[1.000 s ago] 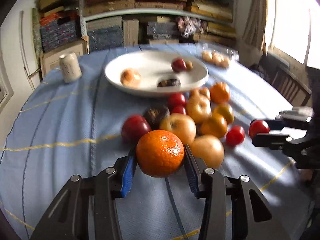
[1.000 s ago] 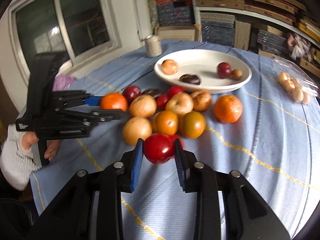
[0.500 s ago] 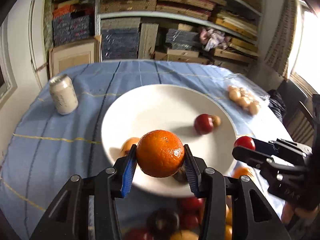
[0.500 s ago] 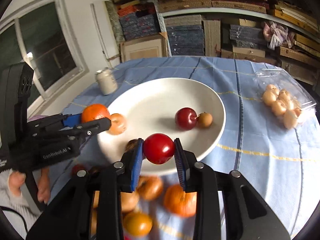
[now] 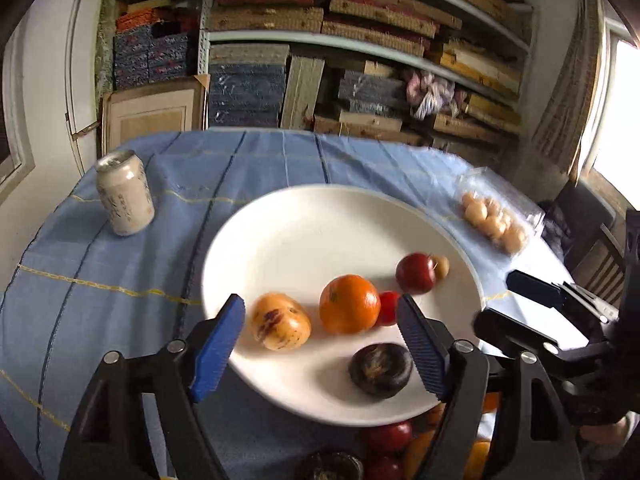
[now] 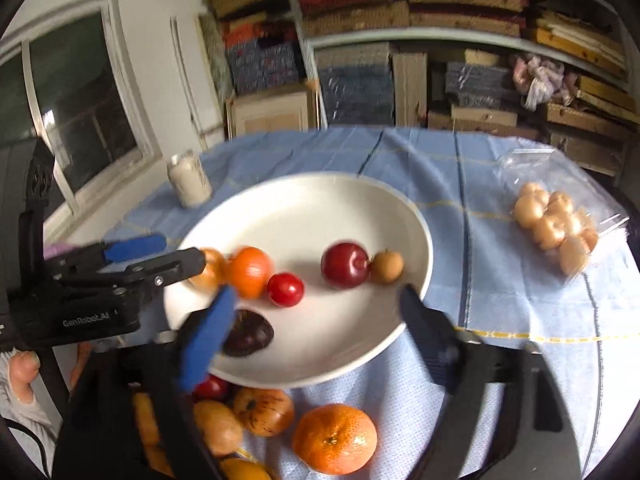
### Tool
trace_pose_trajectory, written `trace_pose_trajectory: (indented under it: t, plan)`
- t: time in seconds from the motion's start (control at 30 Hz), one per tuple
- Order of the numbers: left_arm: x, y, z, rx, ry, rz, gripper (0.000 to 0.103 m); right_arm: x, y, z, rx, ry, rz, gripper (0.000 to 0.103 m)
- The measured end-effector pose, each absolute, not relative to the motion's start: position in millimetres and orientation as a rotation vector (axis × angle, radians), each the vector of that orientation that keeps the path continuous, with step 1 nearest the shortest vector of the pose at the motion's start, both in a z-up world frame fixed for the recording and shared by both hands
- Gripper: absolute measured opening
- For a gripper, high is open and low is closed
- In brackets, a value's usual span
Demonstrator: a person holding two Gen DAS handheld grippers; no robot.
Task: Organize fruits
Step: 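Carry both fruits over the white plate and open both grippers, then withdraw both open grippers from the plate toward the remaining fruits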
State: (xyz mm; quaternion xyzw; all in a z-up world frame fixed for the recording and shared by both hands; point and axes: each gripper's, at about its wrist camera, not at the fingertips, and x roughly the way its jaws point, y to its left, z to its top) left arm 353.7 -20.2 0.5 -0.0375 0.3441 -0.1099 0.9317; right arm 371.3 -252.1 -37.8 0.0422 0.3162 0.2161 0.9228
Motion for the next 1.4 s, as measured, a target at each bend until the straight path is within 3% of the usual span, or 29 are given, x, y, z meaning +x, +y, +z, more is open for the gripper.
trace_pose_trajectory:
  t: [0.13, 0.23, 0.5, 0.8, 1.03, 1.4]
  plan:
    - [335, -9, 20, -0.111, 0.646, -0.213, 0.087, 347, -264, -15, 0.134, 0.57, 0.483, 0.097]
    - [314, -1, 20, -0.095, 0.652, -0.214, 0.096, 324, -272, -7, 0.171, 0.548, 0.523, 0.098]
    - [254, 6, -19, 0.089, 0.724, -0.191, 0.097, 259, -276, -27, 0.123, 0.555, 0.481, 0.098]
    - [243, 14, -47, 0.128, 0.727, -0.181, 0.097, 232, -282, -40, 0.075, 0.508, 0.441, 0.098]
    - [241, 5, -52, 0.204, 0.709, -0.147, 0.098, 241, -267, -54, 0.069, 0.669, 0.58, 0.098]
    - [252, 33, -49, 0.059, 0.751, -0.112, 0.099, 222, -234, -73, -0.108, 0.718, 0.6, 0.098]
